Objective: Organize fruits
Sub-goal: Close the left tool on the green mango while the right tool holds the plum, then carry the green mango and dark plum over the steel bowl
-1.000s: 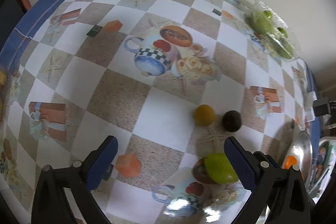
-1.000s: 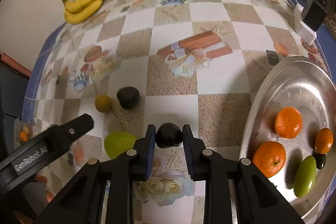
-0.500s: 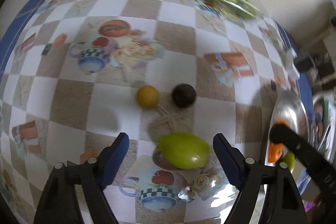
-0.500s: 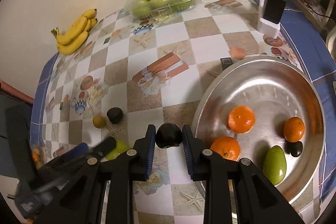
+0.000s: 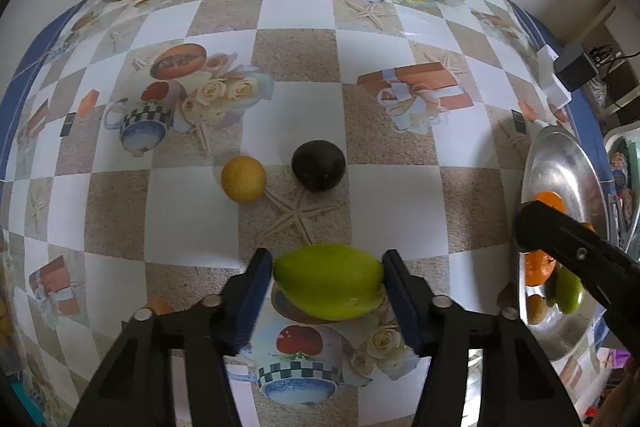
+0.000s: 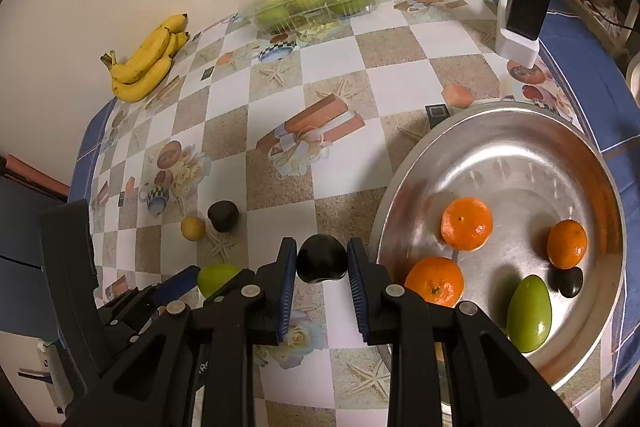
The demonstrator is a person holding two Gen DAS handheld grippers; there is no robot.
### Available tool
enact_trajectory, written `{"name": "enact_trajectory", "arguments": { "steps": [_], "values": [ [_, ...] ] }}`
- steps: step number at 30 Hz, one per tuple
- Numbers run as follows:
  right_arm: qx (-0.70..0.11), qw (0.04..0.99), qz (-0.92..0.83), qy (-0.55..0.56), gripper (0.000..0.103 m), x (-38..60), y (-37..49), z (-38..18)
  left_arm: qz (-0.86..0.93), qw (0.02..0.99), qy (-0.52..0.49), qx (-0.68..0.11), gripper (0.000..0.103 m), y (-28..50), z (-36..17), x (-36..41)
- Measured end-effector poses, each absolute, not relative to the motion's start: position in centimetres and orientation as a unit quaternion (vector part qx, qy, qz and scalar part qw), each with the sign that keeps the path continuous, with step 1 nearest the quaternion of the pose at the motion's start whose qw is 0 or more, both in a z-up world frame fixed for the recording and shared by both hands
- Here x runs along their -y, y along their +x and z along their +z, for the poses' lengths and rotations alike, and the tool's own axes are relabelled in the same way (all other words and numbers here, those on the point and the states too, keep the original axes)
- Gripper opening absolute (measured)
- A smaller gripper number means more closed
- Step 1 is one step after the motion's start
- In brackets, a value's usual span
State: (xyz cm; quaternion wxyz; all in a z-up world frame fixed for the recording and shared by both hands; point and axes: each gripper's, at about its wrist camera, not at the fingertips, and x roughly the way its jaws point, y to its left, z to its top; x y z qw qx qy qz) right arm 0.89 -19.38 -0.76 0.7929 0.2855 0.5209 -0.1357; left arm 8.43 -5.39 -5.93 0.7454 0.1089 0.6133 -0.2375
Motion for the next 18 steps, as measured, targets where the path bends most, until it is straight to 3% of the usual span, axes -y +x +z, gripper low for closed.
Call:
{"name": "enact_trajectory", "arguments": {
  "steps": [18],
  "values": [
    [-0.508,0.789,-0.154,0.31,0.027,21.0,-0.4,-0.3,-0.244,0.773,0.075,-0.581,0.058,8.5,-2.3,4.5]
  ]
}}
